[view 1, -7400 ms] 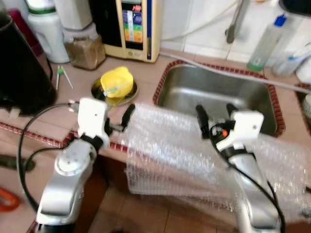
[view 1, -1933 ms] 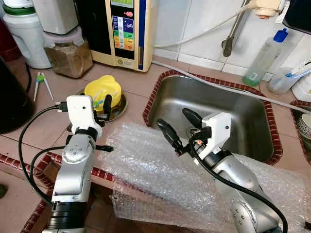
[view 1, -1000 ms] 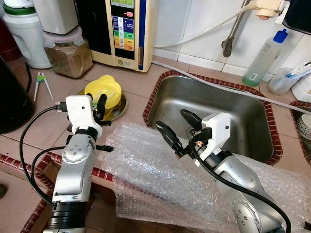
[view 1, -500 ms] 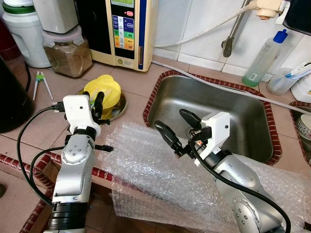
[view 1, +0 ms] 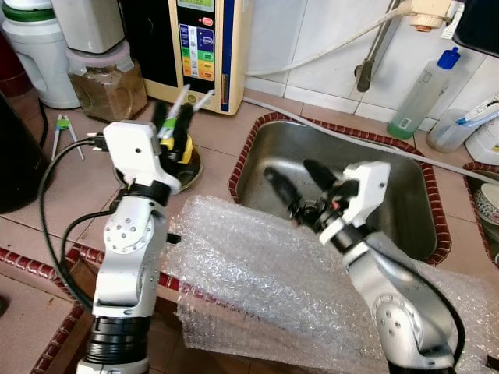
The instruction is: Kitchen organization
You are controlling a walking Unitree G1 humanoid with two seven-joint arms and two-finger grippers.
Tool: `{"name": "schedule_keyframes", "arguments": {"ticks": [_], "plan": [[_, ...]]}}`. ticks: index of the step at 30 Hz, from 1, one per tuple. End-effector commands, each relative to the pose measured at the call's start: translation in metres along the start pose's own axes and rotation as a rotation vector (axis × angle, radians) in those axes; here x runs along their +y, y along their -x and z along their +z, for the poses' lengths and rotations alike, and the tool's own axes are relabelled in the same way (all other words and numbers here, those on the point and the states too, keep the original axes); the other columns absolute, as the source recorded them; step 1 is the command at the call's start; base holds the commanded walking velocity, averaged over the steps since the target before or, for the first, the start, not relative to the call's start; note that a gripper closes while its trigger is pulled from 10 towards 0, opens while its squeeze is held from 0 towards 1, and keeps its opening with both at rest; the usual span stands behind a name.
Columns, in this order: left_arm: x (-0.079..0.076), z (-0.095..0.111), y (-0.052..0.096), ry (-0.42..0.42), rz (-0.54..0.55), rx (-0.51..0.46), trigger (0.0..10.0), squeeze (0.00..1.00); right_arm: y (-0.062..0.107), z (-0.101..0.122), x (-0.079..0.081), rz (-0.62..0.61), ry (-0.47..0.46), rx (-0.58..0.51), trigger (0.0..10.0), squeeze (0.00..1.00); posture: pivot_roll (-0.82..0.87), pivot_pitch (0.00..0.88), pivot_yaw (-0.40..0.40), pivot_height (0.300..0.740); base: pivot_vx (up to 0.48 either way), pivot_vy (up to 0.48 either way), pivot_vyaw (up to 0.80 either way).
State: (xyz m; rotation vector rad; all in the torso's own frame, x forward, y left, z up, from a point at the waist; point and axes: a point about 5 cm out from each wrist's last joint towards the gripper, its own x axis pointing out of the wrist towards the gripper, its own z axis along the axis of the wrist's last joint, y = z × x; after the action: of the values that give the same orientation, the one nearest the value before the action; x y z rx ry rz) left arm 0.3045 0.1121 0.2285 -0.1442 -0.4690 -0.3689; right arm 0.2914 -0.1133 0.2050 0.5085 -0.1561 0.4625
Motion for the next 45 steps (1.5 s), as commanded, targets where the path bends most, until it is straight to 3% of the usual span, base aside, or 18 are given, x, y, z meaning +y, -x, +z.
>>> {"name": "schedule_keyframes", "arguments": {"ticks": [1,4,12,15,17,19,21,24,28,33,34,36,37,45], "plan": [[-0.01,0.006,-0.003,0.02,-0.06,-0.023,0.0,0.0,0.001,0.002,-0.007,-0.041,-0.04,-0.003,10.0,0.0,0.07,0.097,-0.094,0.74,0.0,0.0,0.0],[-0.027,0.0,-0.002,0.048,-0.158,-0.002,0.0,0.0,-0.007,0.009,-0.016,-0.089,-0.127,-0.04,10.0,0.0,0.07,0.094,-0.093,0.74,0.0,0.0,0.0],[-0.034,-0.005,0.001,0.07,-0.214,0.013,0.0,0.0,-0.013,0.011,-0.021,-0.134,-0.332,-0.077,10.0,0.0,0.07,0.094,-0.091,0.74,0.0,0.0,0.0],[-0.041,-0.007,0.003,0.075,-0.263,0.025,0.0,0.0,-0.019,0.012,-0.022,-0.145,-0.475,-0.103,10.0,0.0,0.07,0.099,-0.09,0.74,0.0,0.0,0.0],[-0.042,-0.008,0.004,0.08,-0.271,0.03,0.0,0.0,-0.02,0.012,-0.021,-0.141,-0.496,-0.103,10.0,0.0,0.07,0.099,-0.09,0.74,0.0,0.0,0.0],[-0.045,-0.011,0.007,0.081,-0.294,0.043,0.0,0.0,-0.025,0.011,-0.016,-0.109,-0.556,-0.093,10.0,0.0,0.07,0.101,-0.09,0.74,0.0,0.0,0.0],[-0.045,-0.011,0.007,0.081,-0.294,0.043,0.0,0.0,-0.025,0.011,-0.016,-0.109,-0.556,-0.093,10.0,0.0,0.07,0.101,-0.09,0.74,0.0,0.0,0.0],[-0.048,-0.013,0.009,0.074,-0.311,0.051,0.0,0.0,-0.032,0.007,-0.003,-0.049,-0.637,-0.065,10.0,0.0,0.08,0.101,-0.098,0.74,0.0,0.0,0.0],[-0.048,-0.013,0.01,0.073,-0.312,0.051,0.0,0.0,-0.033,0.006,-0.001,-0.04,-0.651,-0.06,10.0,0.0,0.08,0.101,-0.098,0.74,0.0,0.0,0.0],[-0.05,-0.014,0.011,0.073,-0.318,0.051,0.0,0.0,-0.041,-0.007,0.013,0.009,-0.723,0.009,10.0,0.0,0.09,0.103,-0.104,0.74,0.0,0.0,0.0],[-0.052,-0.013,0.012,0.074,-0.323,0.05,0.0,0.0,-0.043,-0.01,0.015,0.018,-0.737,0.024,8.1,0.0,0.09,0.104,-0.108,0.74,0.0,0.0,0.0],[-0.053,-0.013,0.012,0.074,-0.325,0.049,0.0,0.0,-0.044,-0.01,0.015,0.02,-0.741,0.028,8.1,0.0,0.09,0.104,-0.108,0.74,0.0,0.0,0.0],[-0.052,-0.013,0.012,0.076,-0.321,0.05,0.0,0.0,-0.046,-0.011,0.016,0.023,-0.745,0.032,0.0,0.0,0.09,0.108,-0.112,0.74,0.0,0.0,0.0],[-0.054,-0.014,0.014,0.082,-0.319,0.051,0.0,0.0,-0.062,-0.013,0.024,0.064,-0.765,0.05,0.0,0.0,0.09,0.109,-0.124,0.74,0.0,0.0,0.0]]}}
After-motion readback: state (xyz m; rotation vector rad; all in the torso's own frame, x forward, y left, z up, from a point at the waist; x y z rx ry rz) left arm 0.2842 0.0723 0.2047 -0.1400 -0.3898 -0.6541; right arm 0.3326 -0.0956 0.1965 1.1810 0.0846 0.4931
